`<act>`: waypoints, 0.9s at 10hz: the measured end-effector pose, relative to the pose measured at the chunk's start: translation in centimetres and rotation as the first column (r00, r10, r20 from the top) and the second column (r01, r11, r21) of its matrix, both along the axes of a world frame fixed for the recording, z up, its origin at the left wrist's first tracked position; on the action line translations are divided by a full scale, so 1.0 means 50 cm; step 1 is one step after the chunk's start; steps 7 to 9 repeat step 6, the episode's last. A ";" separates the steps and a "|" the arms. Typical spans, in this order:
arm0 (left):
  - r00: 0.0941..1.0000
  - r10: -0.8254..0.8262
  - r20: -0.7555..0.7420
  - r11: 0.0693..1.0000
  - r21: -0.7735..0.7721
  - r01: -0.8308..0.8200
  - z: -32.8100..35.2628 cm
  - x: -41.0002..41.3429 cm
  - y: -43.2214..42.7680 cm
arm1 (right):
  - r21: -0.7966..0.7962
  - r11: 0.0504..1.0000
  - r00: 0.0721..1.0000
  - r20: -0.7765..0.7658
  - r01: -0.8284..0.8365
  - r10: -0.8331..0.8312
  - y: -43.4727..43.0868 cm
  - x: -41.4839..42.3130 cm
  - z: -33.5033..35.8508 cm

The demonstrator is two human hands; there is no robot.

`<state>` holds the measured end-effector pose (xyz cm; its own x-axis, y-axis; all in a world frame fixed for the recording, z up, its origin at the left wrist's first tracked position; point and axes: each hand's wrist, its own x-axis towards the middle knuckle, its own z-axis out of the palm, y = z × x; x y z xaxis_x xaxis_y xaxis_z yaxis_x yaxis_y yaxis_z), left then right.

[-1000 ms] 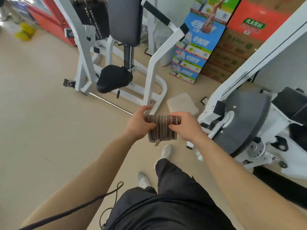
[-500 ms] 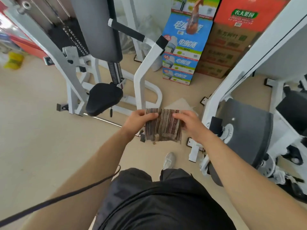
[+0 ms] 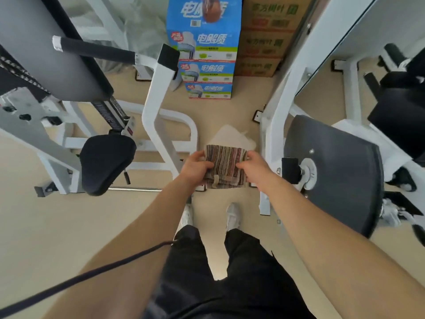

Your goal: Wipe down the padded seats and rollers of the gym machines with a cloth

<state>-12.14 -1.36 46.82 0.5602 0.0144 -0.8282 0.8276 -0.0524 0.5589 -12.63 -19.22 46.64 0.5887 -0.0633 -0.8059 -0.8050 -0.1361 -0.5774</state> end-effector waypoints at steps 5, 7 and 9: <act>0.912 -0.408 -0.045 0.840 0.372 0.394 -0.121 0.219 0.075 | -0.397 0.916 0.998 -0.007 -0.057 0.059 -0.012 0.148 -0.128; 0.883 -0.465 -0.065 0.805 0.384 0.453 -0.106 0.214 0.102 | -0.417 0.902 0.992 0.007 -0.114 0.129 -0.013 0.151 -0.087; 0.883 -0.465 -0.065 0.805 0.384 0.453 -0.106 0.214 0.102 | -0.417 0.902 0.992 0.007 -0.114 0.129 -0.013 0.151 -0.087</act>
